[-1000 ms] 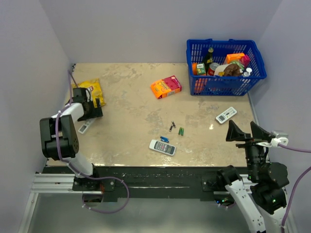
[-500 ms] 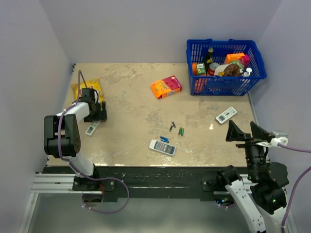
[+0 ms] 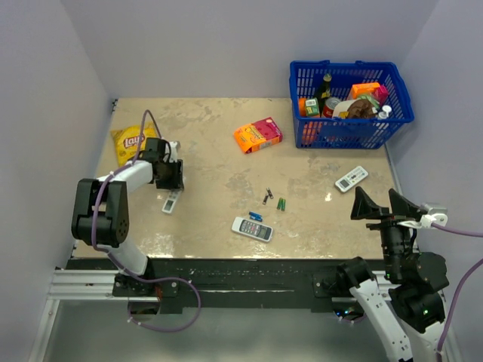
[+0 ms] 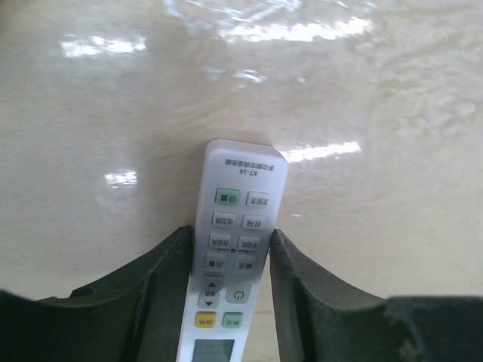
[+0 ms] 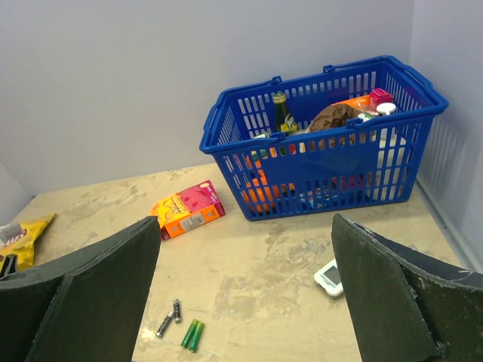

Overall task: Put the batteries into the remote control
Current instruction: Pick up the remote control from the center of the board.

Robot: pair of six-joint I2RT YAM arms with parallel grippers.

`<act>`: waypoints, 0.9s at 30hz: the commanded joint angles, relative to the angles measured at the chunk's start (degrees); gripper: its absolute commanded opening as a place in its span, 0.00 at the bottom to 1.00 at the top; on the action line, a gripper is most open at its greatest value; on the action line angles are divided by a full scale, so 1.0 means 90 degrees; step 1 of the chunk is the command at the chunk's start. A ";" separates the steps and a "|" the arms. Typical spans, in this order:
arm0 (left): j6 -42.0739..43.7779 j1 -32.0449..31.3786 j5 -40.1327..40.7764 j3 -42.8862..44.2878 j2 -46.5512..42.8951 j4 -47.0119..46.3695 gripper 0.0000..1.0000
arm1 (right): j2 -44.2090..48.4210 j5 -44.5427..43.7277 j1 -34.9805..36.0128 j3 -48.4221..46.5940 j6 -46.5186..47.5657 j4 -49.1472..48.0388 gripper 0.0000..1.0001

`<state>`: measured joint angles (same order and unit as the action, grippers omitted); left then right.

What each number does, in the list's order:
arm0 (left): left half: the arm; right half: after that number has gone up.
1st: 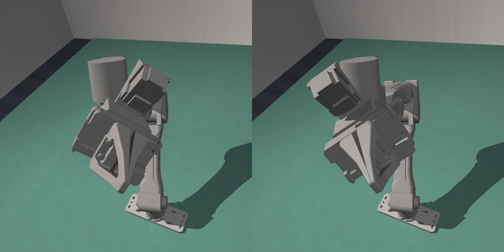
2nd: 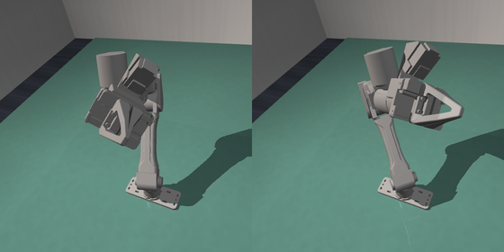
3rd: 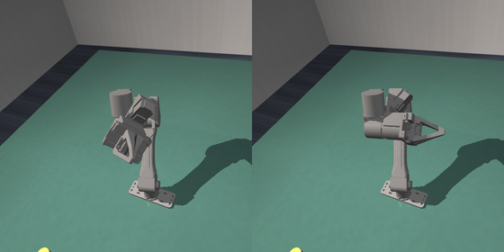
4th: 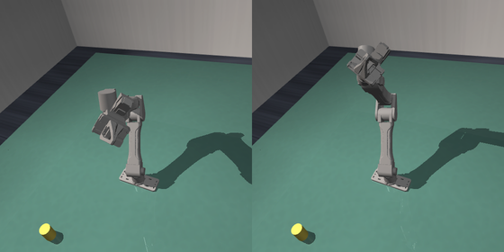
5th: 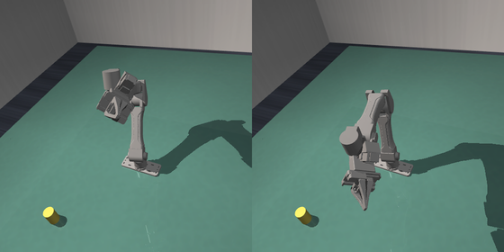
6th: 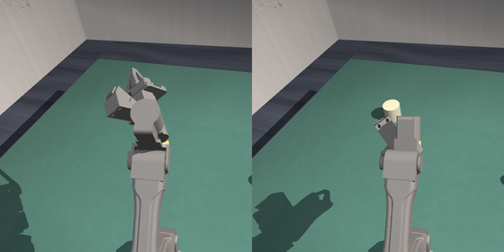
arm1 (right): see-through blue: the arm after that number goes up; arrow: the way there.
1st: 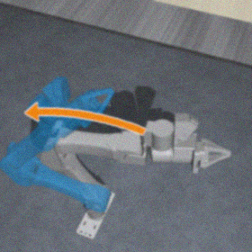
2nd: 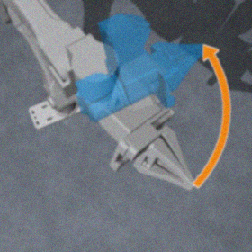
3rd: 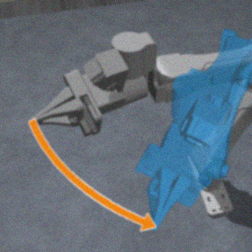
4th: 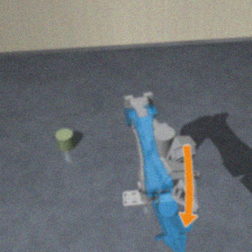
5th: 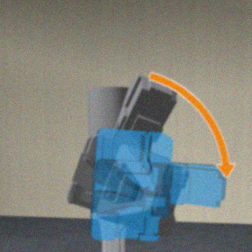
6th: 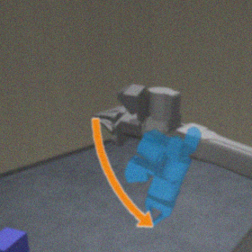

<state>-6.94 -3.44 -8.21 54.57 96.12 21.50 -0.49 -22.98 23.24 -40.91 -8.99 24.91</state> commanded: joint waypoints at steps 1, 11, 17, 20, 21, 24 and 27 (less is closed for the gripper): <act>-0.0176 -0.0388 -0.0291 -0.0223 0.0072 0.0414 0.45 | 0.0191 -0.0064 0.0044 -0.0113 0.0003 -0.0092 0.98; -0.0137 -0.0711 -0.1235 -0.0262 -0.0443 0.0103 0.21 | 0.0182 0.0345 0.0044 -0.0025 -0.0084 -0.0228 0.98; -0.0078 -0.0711 -0.3294 -0.0574 -0.1226 -0.0571 0.13 | -0.0587 0.1468 0.0035 -0.0552 -0.0367 0.0064 0.98; -0.0137 -0.0711 -0.4495 -0.0731 -0.1402 -0.0942 0.08 | -0.1135 0.2337 0.0044 -0.0913 -0.0339 0.0230 0.98; -0.0205 -0.0711 -0.4759 -0.0770 -0.1441 -0.1117 0.06 | -0.1494 0.2783 0.0044 -0.1059 -0.0319 0.0250 0.98; -0.0400 -0.0750 -0.5649 -0.0877 -0.1626 -0.1566 0.02 | -0.2043 0.3314 0.0044 -0.1274 -0.0338 0.0309 0.98; -0.0702 -0.0867 -0.6235 -0.0965 -0.1870 -0.2044 0.02 | -0.2434 0.3871 0.0044 -0.1266 -0.0485 0.0192 0.98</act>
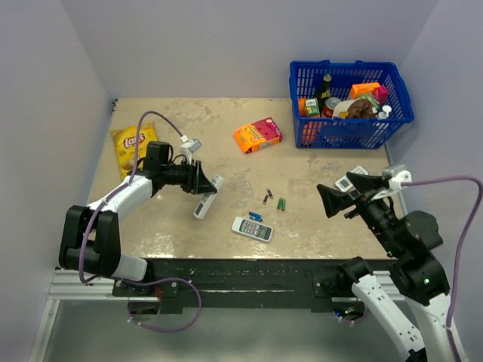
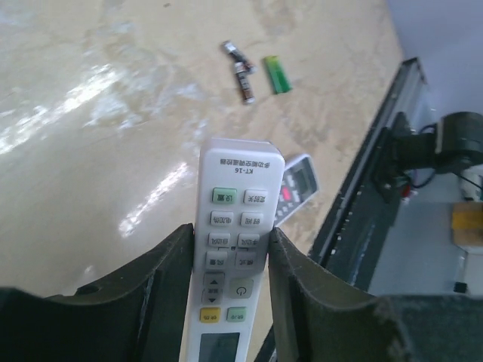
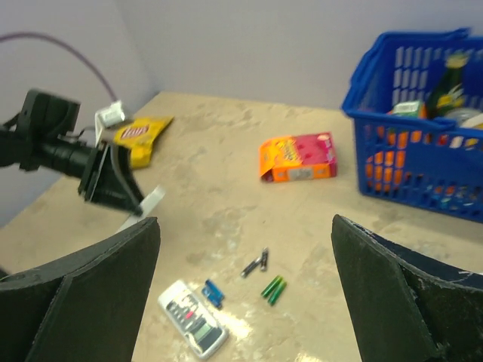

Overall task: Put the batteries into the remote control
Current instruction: Pick up the remote control from the center of the board.

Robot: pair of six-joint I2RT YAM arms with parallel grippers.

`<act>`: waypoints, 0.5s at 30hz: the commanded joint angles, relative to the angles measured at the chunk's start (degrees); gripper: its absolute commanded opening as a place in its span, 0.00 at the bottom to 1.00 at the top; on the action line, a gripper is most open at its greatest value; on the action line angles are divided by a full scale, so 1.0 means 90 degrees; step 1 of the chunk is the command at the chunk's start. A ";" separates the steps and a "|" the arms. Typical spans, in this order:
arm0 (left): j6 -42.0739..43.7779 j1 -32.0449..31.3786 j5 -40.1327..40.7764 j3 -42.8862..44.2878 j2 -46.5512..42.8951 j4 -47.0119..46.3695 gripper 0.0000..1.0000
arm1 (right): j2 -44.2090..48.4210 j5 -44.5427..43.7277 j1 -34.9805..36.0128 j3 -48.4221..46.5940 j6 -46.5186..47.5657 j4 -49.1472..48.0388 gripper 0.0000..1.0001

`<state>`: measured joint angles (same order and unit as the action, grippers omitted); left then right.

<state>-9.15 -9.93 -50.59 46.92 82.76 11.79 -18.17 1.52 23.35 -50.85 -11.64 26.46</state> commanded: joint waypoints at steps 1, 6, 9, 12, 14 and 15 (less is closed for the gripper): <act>-0.0536 -0.0243 -0.1702 -0.0144 -0.0532 -0.1084 0.01 | -0.0539 0.1517 0.0022 -0.0122 -0.0249 -0.0077 0.98; -0.0916 -0.0760 -0.1889 -0.0145 -0.0865 -0.1622 0.01 | -0.1075 0.2534 0.0022 0.0210 -0.0543 -0.0459 0.98; -0.1161 -0.1043 -0.1869 -0.0106 -0.0944 -0.1875 0.01 | -0.1398 0.3209 0.0022 0.0453 -0.0767 -0.0868 0.98; -0.1386 -0.1365 -0.1909 -0.0057 -0.0983 -0.2159 0.01 | -0.1720 0.3639 0.0032 0.0698 -0.1001 -0.1279 0.98; -0.1454 -0.1513 -0.1850 0.0031 -0.0963 -0.2218 0.01 | -0.1993 0.3873 0.0022 0.0786 -0.1079 -0.1513 0.98; -0.1464 -0.1668 -0.1821 0.0070 -0.0954 -0.2257 0.01 | -0.2062 0.4145 0.0032 0.0883 -0.1099 -0.1611 0.98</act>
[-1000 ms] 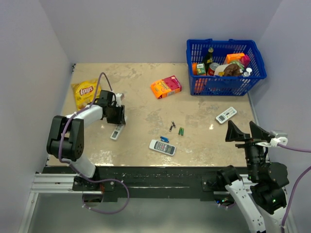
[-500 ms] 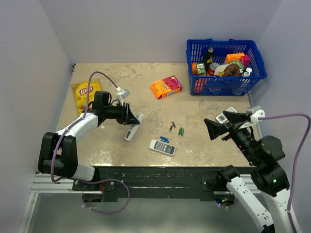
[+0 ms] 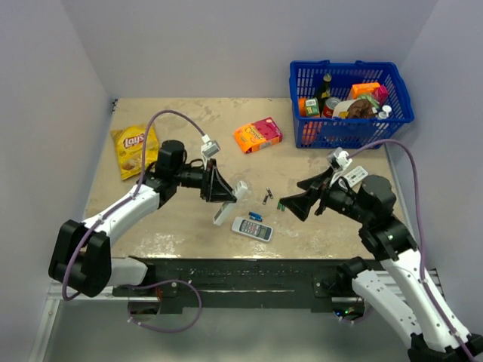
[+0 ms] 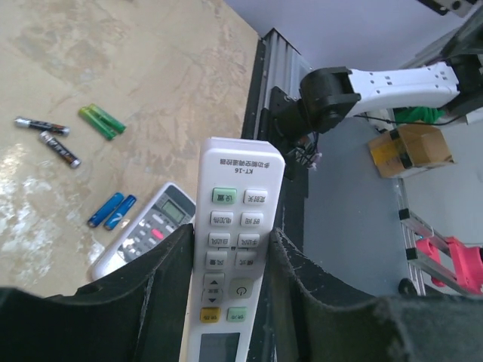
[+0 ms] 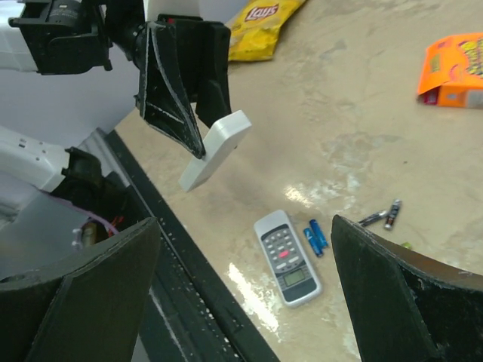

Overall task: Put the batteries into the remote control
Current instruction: Pick up the remote control from the center of the board, then adjust the remote control.

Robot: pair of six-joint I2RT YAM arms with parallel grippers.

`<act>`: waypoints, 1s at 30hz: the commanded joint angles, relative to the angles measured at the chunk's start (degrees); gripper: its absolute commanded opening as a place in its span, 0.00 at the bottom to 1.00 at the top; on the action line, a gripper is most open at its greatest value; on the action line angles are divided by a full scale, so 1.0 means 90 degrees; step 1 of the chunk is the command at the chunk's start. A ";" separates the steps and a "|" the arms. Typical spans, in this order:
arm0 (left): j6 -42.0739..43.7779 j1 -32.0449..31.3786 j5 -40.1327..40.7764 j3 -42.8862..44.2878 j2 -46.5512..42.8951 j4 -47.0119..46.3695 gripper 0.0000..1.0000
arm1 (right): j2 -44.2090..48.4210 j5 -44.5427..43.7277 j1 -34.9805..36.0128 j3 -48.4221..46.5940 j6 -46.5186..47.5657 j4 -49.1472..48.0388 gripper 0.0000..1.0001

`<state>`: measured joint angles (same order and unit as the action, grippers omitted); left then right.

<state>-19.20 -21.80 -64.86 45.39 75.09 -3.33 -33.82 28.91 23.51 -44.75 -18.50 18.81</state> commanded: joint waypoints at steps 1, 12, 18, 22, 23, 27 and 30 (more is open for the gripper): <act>-0.0357 -0.0438 -0.0196 0.0279 -0.0062 -0.0577 0.01 | -0.0382 0.1211 0.0015 0.0265 -0.0404 -0.0974 0.98; -0.0113 -0.1736 -0.0069 0.0982 0.0201 -0.0294 0.01 | -0.0988 0.2246 0.0025 0.0578 -0.0747 -0.2011 0.97; 0.0131 -0.2147 0.0067 0.1314 0.0358 0.0038 0.01 | -0.1115 0.2588 0.0074 0.0685 -0.0825 -0.2226 0.94; 0.0170 -0.2197 0.0068 0.1422 0.0397 0.0106 0.01 | -0.1086 0.2755 0.0113 0.0793 -0.0932 -0.2392 0.91; 0.0219 -0.2216 0.0058 0.1480 0.0416 0.0165 0.01 | -0.1086 0.2794 0.0132 0.0822 -0.0933 -0.2392 0.90; 0.0258 -0.2275 0.0117 0.1588 0.0416 0.0234 0.01 | -0.1134 0.2969 0.0162 0.0900 -0.0923 -0.2412 0.86; 0.0297 -0.2304 0.0146 0.1637 0.0436 0.0302 0.01 | -0.1154 0.3009 0.0191 0.0929 -0.0923 -0.2383 0.82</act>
<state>-18.17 -41.85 -63.42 57.25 78.76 -0.80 -43.90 52.86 24.75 -36.64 -26.15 -0.12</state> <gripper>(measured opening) 0.459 0.852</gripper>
